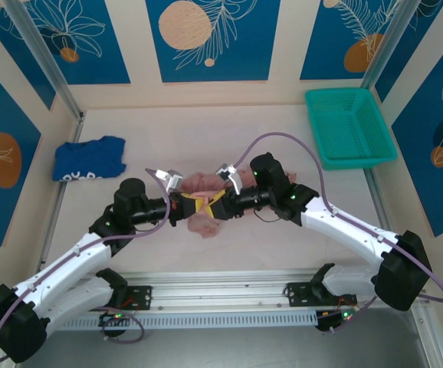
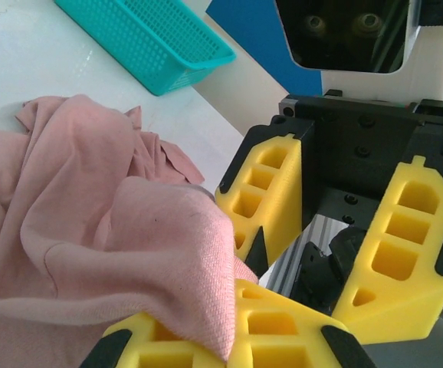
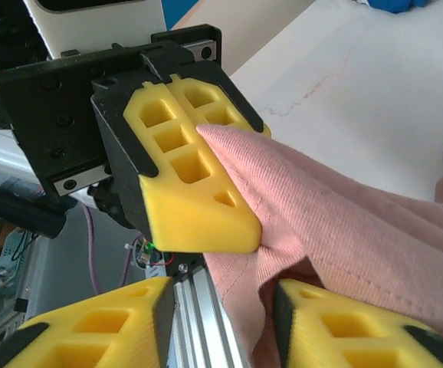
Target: Fold the inside-out t-shirt
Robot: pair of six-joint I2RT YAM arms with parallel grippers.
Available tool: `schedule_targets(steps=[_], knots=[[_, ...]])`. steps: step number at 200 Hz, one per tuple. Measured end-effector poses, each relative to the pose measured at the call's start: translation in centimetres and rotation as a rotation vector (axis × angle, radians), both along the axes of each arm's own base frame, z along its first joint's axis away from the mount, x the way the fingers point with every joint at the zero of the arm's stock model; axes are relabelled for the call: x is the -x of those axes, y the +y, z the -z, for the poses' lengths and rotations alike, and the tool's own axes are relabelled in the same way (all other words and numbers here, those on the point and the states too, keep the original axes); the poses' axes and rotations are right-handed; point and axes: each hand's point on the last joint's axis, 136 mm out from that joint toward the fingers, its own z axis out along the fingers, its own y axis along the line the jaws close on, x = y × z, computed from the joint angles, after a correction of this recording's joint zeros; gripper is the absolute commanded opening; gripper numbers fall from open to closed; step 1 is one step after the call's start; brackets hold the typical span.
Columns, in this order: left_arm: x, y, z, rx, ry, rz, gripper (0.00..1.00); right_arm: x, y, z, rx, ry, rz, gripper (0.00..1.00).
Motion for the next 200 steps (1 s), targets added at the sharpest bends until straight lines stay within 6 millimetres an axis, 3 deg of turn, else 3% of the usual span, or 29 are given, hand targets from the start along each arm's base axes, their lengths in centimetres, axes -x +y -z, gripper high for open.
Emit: schedule_targets(steps=[41, 58, 76, 101, 131, 152, 181, 200], knots=[[0.2, 0.1, -0.4, 0.007, -0.010, 0.000, 0.00, 0.0, 0.3, 0.5, 0.001, 0.001, -0.006, 0.00], [0.2, 0.1, -0.4, 0.005, -0.008, 0.000, 0.04, 0.0, 0.3, 0.6, 0.002, 0.005, -0.003, 0.00], [0.0, 0.3, -0.2, -0.008, -0.011, -0.017, 0.32, 0.1, 0.1, 0.4, 0.002, -0.004, -0.001, 0.00], [-1.1, 1.3, 0.4, -0.071, -0.009, -0.099, 0.53, 0.3, -0.2, -0.7, -0.015, -0.023, 0.003, 0.00], [-2.2, 3.0, 0.5, -0.161, -0.016, -0.211, 0.64, 0.2, 0.1, -2.6, -0.046, -0.044, 0.005, 0.00], [-1.7, 3.7, -0.3, -0.168, -0.047, -0.221, 0.69, -0.1, 0.6, -3.5, -0.064, -0.042, 0.020, 0.00], [-0.4, 3.7, -1.7, -0.144, -0.113, -0.180, 0.75, -0.8, 1.2, -2.8, -0.052, -0.003, 0.037, 0.00], [0.0, 3.6, -1.6, -0.151, -0.143, -0.155, 0.76, -1.0, 1.3, -2.4, -0.045, 0.017, 0.043, 0.00]])
